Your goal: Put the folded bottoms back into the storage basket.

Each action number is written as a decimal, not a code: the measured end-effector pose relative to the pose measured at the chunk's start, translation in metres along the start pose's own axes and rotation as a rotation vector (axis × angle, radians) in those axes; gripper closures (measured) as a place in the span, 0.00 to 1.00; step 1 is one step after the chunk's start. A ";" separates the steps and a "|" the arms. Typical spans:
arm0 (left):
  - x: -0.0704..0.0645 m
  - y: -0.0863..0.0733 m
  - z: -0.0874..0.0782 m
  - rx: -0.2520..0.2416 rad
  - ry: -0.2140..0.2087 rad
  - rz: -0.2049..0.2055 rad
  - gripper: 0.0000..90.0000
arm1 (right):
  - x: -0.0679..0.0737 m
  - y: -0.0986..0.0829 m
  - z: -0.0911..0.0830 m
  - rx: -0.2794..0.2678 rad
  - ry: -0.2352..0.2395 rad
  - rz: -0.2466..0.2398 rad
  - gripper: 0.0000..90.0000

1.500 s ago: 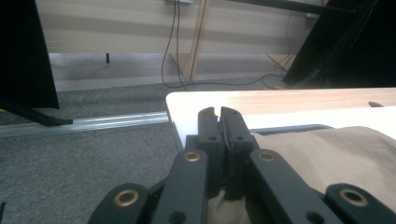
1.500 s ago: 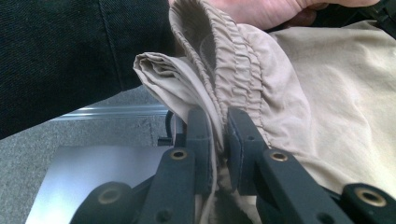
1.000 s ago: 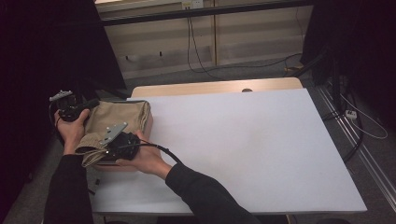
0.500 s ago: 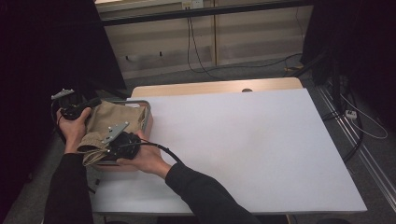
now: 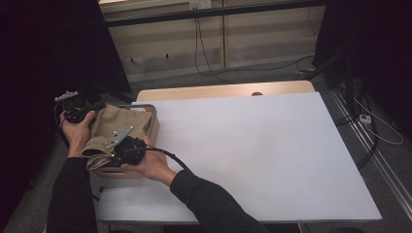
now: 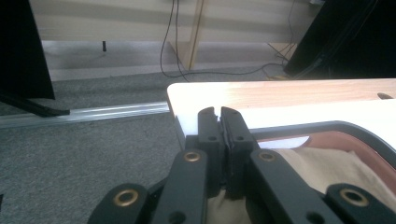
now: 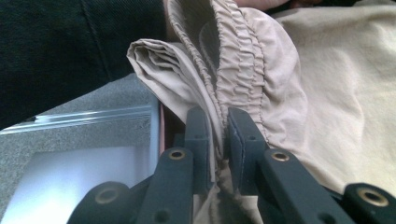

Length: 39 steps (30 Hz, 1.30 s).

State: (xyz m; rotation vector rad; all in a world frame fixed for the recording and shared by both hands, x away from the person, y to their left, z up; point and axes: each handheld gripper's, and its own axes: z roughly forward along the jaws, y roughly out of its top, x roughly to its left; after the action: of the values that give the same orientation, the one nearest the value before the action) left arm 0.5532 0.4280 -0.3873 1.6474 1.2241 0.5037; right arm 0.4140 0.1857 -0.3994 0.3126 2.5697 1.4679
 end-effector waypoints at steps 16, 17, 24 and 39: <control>-0.001 -0.005 0.003 0.049 0.007 0.012 0.96 | -0.003 -0.002 0.001 0.044 0.024 0.006 0.85; -0.001 -0.005 0.003 0.049 0.006 0.016 0.96 | -0.004 -0.002 0.000 0.046 0.029 0.008 0.85; -0.002 -0.006 -0.003 0.038 0.010 0.016 0.86 | -0.007 -0.002 -0.005 0.035 0.038 0.037 0.67; 0.000 -0.017 -0.033 0.048 0.035 -0.044 0.42 | -0.013 -0.011 -0.030 -0.023 0.011 0.091 0.33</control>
State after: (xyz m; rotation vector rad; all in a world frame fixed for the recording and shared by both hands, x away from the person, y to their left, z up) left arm 0.5193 0.4438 -0.3882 1.6547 1.3048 0.4809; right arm 0.4182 0.1524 -0.3930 0.4250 2.5767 1.5333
